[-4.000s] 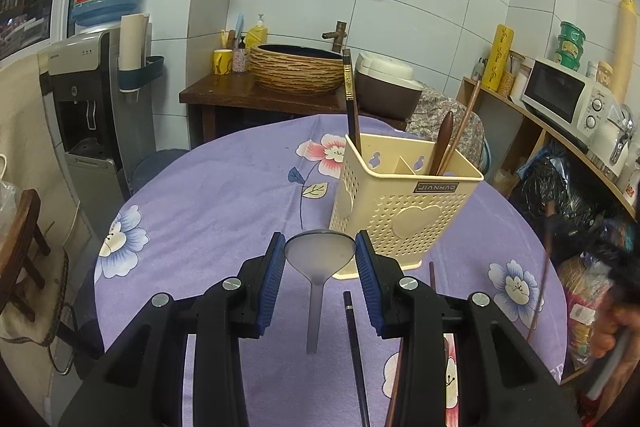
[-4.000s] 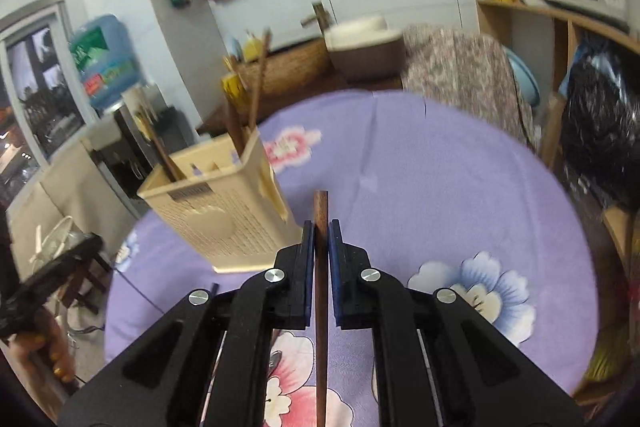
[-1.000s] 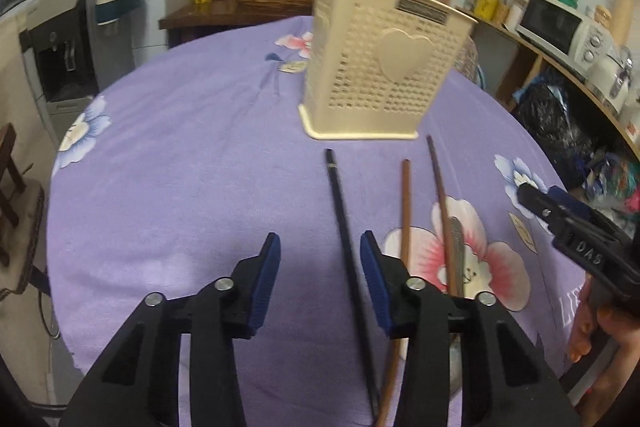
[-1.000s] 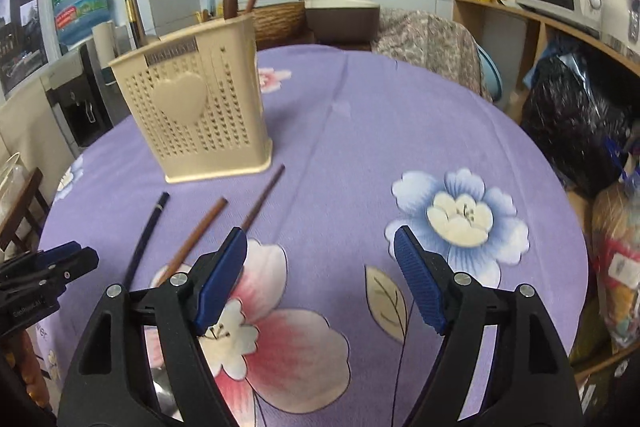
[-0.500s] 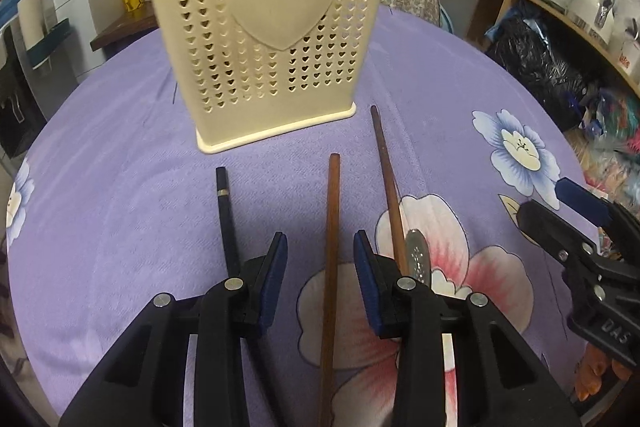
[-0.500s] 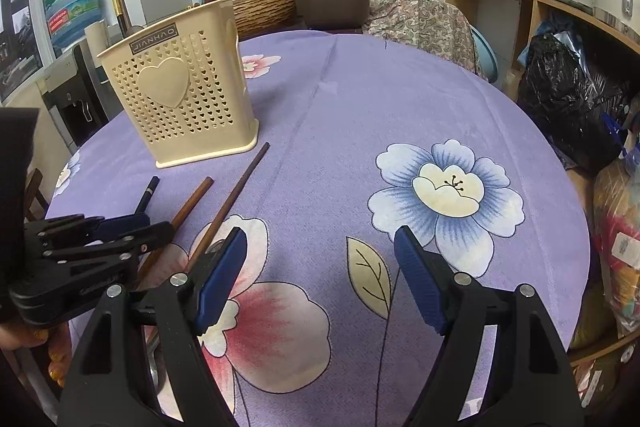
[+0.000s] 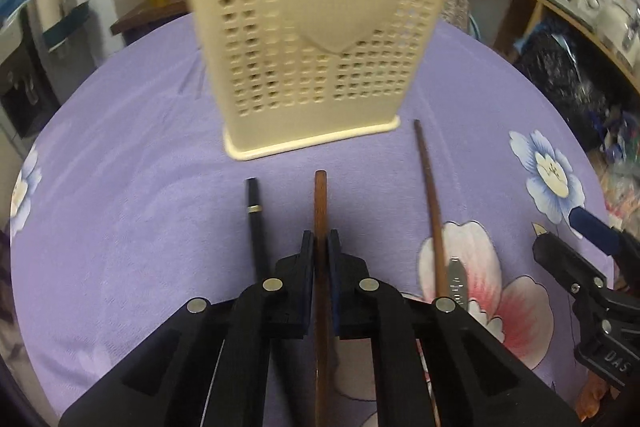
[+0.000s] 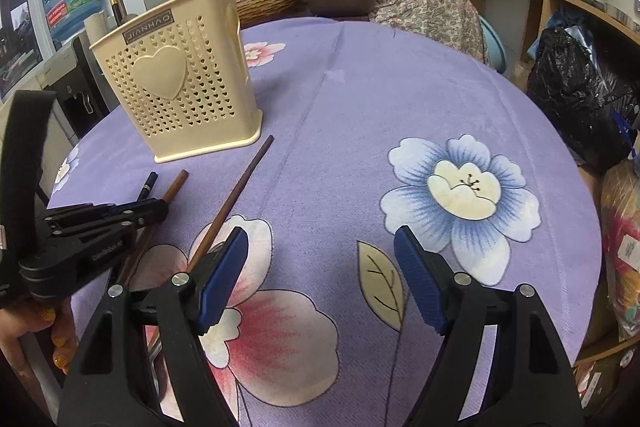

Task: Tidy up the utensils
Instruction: 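Grasp a brown chopstick with the left gripper while the right grasps another chopstick, then carry the chopstick with the left gripper while the right carries its chopstick to the holder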

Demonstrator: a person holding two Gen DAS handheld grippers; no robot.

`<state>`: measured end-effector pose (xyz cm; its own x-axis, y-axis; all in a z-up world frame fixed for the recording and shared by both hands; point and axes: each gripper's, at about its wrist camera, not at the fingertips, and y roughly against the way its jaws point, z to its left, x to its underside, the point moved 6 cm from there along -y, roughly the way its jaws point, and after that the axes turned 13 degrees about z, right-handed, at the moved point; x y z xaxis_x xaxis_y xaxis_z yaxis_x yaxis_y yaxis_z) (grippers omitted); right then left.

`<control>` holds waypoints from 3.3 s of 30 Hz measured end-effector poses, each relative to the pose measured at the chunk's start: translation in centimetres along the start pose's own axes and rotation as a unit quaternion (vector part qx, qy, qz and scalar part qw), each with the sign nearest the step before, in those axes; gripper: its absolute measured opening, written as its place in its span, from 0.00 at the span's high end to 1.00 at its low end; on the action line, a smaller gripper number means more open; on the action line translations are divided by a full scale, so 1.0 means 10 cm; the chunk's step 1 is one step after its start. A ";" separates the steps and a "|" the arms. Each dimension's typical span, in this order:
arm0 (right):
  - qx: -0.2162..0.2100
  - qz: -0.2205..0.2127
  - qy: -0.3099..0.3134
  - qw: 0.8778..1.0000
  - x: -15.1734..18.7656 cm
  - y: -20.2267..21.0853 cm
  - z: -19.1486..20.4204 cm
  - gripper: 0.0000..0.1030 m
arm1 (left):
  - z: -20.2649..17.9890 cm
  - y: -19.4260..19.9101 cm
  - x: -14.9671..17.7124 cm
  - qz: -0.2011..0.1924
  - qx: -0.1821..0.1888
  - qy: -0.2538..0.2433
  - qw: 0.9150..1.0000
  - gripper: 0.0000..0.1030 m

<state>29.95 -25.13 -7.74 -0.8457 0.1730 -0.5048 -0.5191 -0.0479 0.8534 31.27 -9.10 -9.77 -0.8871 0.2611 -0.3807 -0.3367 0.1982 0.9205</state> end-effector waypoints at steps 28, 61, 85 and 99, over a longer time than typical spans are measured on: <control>0.061 0.058 -0.003 0.996 -0.80 -0.79 0.54 0.87 | 0.09 0.03 0.05 -0.005 0.002 0.007 1.000 0.92; -0.147 -0.013 -0.075 0.986 -0.83 0.13 0.30 0.93 | -0.06 -0.07 -0.28 0.007 -0.032 -0.012 0.999 0.92; -0.243 -0.117 0.077 0.960 -0.60 1.70 0.85 0.94 | 0.19 1.84 -0.01 -0.222 0.041 0.024 0.974 0.92; -0.199 -0.126 0.116 0.965 -0.69 1.84 0.86 0.94 | 0.25 1.96 -0.05 -0.229 0.040 0.019 0.972 0.92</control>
<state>27.29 -18.73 12.58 -0.6681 0.0059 -0.7441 -0.6785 -0.4153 0.6059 25.90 -3.03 8.21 -0.6614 0.0942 -0.7441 -0.6745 0.3590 0.6451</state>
